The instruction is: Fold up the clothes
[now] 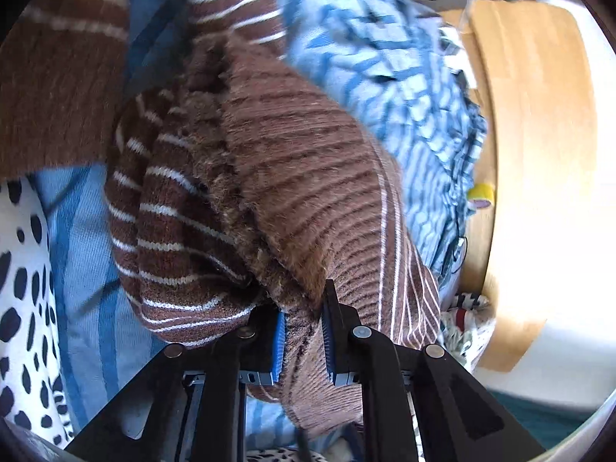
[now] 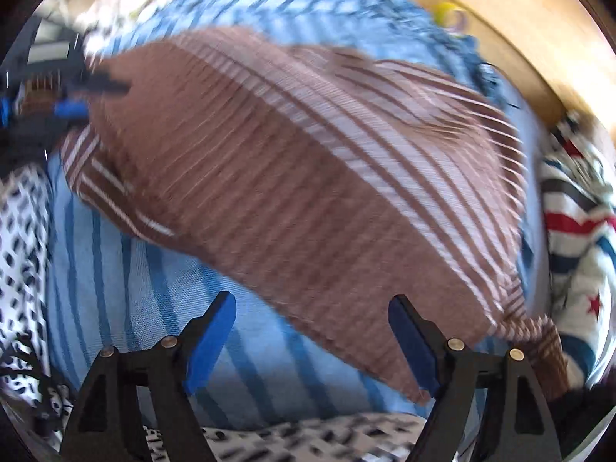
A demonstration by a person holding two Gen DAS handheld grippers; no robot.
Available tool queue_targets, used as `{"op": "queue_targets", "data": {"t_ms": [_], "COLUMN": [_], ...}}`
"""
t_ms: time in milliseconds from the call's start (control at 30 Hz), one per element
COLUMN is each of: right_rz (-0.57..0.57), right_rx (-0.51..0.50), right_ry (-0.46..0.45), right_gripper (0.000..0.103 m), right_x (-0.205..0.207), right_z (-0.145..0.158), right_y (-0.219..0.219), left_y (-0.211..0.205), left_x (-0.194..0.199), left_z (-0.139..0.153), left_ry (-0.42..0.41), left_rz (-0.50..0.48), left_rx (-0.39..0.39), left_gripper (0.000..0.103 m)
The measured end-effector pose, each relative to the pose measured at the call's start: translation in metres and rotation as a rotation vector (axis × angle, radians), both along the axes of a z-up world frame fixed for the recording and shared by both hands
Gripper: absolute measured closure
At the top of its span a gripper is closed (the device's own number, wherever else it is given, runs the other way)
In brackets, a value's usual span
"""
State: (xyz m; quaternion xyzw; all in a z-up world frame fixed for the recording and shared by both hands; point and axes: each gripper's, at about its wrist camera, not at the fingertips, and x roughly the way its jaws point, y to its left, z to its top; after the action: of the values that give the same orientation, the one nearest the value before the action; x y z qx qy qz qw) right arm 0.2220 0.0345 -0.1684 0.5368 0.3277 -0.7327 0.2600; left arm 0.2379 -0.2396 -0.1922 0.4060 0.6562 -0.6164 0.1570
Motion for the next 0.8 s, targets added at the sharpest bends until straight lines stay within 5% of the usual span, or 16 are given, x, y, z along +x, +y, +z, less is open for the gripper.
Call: {"op": "queue_targets", "data": {"t_ms": [133,267,367,533,567,600,633,667,767,800], "right_rz": [0.002,-0.120,-0.177,-0.172,-0.172,-0.171,-0.170,-0.172,-0.176,-0.170], "right_rx": [0.147,0.104,0.042,0.000,-0.008,-0.014,-0.019,-0.028,-0.065,-0.077], "right_ry": [0.015,-0.031,-0.016,0.041,0.050,0.053,0.050,0.045,0.003,-0.007], "right_gripper": [0.032,0.081,0.097,0.097,0.097,0.097,0.097,0.091,0.052,0.054], "right_x": [-0.001,-0.018,-0.023,-0.023,-0.023,-0.022,-0.021,-0.019,-0.007,-0.003], "right_z": [-0.023,-0.020,-0.003,0.025,0.031,0.035,0.037,0.039,0.038,0.038], "right_y": [-0.014,0.003,0.019,0.024,0.025,0.025,0.026,0.028,0.031,0.033], "left_y": [-0.006,-0.007,-0.012,-0.015,-0.015,-0.015,-0.015,-0.014,-0.015,-0.016], "left_x": [0.000,0.005,0.014,0.001,-0.002,-0.006,-0.010,-0.011,-0.012,-0.011], "left_z": [-0.012,-0.014,-0.011,-0.004,-0.002,0.000,0.002,0.006,0.021,0.027], "left_ry": [0.009,0.022,0.038,0.048,0.049,0.050,0.051,0.073,0.148,0.172], "left_rz": [0.026,0.044,0.085,0.052,0.041,0.030,0.018,0.016,0.003,-0.008], "left_rx": [0.058,0.071,0.056,0.010,-0.007,-0.024,-0.040,-0.044,-0.053,-0.061], "left_gripper": [0.087,0.066,0.051,0.056,0.063,0.087,0.098,0.098,0.098,0.098]}}
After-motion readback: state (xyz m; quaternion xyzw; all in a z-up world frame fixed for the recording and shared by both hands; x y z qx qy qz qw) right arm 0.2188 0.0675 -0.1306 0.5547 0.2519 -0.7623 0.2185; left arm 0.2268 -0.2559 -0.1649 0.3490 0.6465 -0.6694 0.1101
